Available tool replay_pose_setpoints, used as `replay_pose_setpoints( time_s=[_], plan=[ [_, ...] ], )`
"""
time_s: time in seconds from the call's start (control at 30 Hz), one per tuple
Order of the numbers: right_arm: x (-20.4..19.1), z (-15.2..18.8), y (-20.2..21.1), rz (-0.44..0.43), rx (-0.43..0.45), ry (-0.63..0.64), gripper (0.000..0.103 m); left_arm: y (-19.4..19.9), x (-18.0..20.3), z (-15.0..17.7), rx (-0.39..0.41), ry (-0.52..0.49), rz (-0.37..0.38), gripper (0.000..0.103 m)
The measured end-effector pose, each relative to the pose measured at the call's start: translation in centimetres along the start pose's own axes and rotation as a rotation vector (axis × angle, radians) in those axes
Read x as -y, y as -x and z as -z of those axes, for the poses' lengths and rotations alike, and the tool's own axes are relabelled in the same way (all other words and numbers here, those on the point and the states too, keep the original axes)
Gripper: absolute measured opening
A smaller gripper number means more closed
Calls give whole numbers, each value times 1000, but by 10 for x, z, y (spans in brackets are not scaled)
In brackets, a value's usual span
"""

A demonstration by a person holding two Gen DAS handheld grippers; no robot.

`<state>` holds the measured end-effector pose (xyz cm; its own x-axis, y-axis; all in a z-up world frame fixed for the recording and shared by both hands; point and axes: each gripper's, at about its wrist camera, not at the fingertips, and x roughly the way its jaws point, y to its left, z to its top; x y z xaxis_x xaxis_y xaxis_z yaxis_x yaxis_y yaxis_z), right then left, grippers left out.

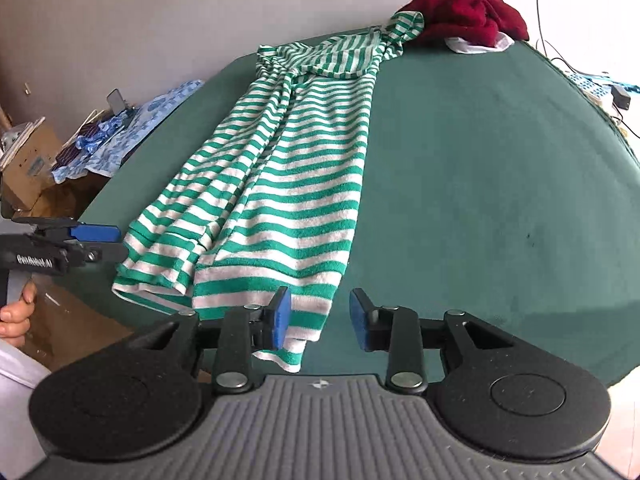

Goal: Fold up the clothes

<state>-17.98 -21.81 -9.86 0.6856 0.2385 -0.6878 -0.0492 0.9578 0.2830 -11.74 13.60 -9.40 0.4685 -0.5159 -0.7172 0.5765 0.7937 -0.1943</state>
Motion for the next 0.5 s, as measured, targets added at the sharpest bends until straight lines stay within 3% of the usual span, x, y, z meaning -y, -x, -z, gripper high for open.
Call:
replay_pose_setpoints(
  time_s=[0.1, 0.23, 0.4, 0.5],
  plan=[
    [-4, 5, -4, -6, 3, 5, 40, -8, 4, 6, 5, -10, 27, 75],
    [-4, 5, -7, -39, 8, -10, 45, -10, 6, 9, -15, 17, 106, 102],
    [-6, 1, -14, -83, 9, -10, 45, -10, 9, 16, 24, 67, 102, 101],
    [-4, -1, -18, -113, 12, -35, 45, -8, -4, 16, 62, 166, 146, 101]
  ],
)
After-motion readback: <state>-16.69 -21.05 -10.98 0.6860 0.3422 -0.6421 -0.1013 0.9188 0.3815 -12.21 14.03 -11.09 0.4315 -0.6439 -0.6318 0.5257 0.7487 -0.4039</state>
